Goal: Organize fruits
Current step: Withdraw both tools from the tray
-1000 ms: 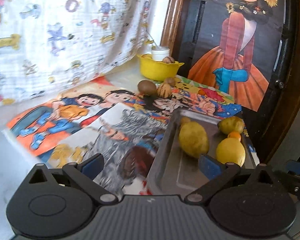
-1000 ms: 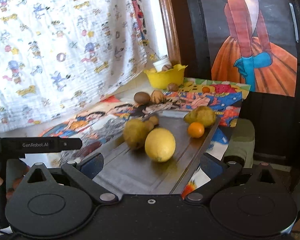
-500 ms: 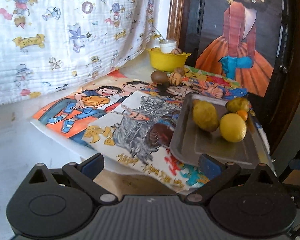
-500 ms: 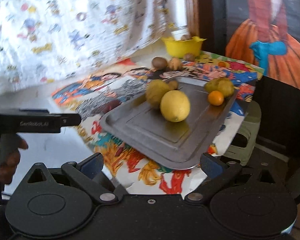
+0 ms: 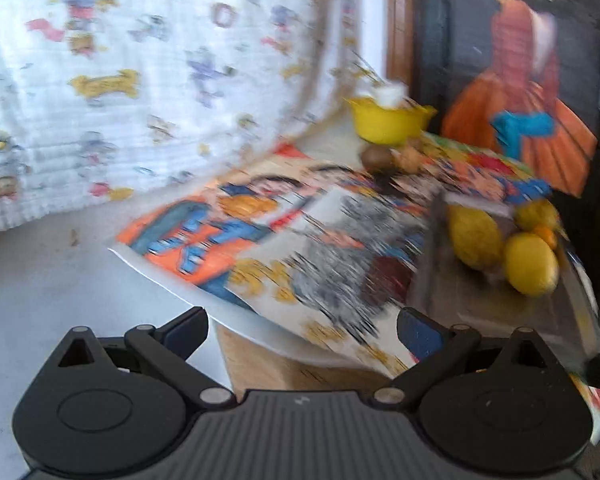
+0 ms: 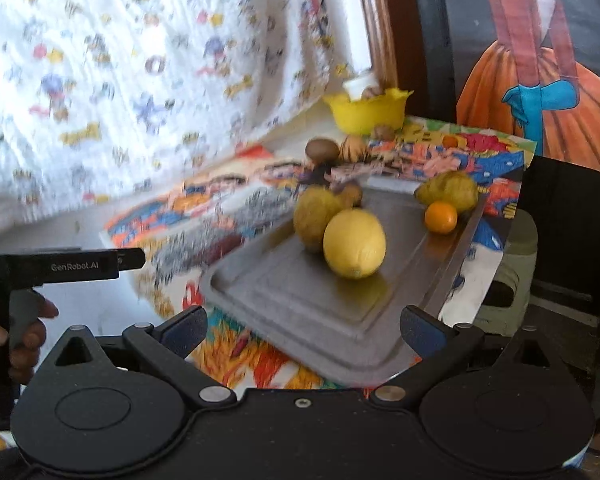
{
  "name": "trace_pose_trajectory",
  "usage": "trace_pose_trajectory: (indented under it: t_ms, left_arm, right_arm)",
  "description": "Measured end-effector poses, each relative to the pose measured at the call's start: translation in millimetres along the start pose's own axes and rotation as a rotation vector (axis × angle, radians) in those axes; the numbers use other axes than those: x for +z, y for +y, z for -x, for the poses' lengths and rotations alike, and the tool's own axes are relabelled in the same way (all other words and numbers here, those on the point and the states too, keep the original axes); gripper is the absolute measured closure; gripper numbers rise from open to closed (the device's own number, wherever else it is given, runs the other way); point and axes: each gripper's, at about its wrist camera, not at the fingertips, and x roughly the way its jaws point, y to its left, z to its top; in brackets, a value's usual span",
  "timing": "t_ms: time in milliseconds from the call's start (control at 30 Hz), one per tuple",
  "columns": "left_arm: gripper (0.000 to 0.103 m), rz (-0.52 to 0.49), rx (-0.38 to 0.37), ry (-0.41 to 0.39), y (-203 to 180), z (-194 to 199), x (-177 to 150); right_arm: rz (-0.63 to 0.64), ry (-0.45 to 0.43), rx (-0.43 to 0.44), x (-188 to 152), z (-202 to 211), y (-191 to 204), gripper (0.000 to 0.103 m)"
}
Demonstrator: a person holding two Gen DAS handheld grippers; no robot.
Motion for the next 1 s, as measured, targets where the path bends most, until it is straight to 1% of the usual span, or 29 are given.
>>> trace_pose_trajectory:
  t_ms: [133, 300, 467, 667, 833, 1000]
  left_arm:
    - [0.0, 0.035, 0.059, -0.018, 11.1, -13.1, 15.7]
    - [0.0, 0.012, 0.086, -0.017, 13.5, -30.0, 37.1]
    - [0.0, -0.013, 0.119, -0.011, 6.8, -43.1, 57.6]
    - [0.0, -0.034, 0.08, -0.018, -1.2, -57.1, 75.4]
    - [0.0, -0.082, 0.049, -0.034, -12.5, -66.9, 85.7]
    - [0.0, -0.106, 0.023, -0.034, -19.1, -82.1, 94.2]
  right_arm:
    - [-0.019, -0.02, 0.004, 10.8, -9.8, -9.6, 0.001]
    - [-0.02, -0.04, 0.004, 24.1, -21.0, -14.0, 0.001]
    - [-0.029, -0.051, 0.012, 33.2, -28.5, -17.6, 0.001]
    - [0.012, -0.089, -0.001, 52.8, -28.8, -20.7, 0.001]
    - [0.048, -0.131, -0.037, 72.5, -29.3, -28.4, 0.001]
    - [0.079, -0.141, -0.068, 88.5, -36.4, -39.0, 0.001]
